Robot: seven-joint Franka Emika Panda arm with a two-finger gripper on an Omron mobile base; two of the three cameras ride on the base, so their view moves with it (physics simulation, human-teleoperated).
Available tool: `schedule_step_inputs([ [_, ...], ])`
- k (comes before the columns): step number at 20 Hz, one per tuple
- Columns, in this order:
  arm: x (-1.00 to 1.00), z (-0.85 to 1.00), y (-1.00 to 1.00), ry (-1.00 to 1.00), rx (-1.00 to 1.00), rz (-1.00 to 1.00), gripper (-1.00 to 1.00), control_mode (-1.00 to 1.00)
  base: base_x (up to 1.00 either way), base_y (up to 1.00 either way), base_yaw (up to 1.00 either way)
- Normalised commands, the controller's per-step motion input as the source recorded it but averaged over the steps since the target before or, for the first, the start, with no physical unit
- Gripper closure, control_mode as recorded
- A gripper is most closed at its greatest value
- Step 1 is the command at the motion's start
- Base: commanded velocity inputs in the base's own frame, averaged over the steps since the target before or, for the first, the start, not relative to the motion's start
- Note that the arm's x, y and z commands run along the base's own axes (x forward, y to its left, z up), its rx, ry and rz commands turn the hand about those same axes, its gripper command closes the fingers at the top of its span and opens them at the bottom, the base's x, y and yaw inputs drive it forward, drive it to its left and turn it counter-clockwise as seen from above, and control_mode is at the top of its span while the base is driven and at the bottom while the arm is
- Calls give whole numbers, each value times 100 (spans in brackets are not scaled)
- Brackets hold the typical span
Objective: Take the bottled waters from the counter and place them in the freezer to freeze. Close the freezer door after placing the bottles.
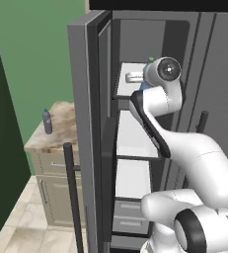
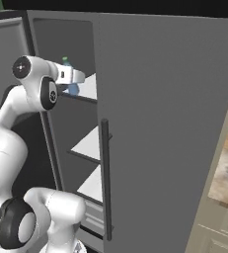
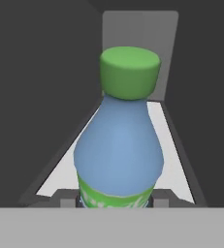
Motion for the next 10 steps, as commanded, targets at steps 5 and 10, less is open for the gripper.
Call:
schedule_step_inputs([
  [5,32,0,-14,0,0,0,100,-100,0,0,0],
  [10,32,-1,-13,0,0,0,100,-100,0,0,0],
])
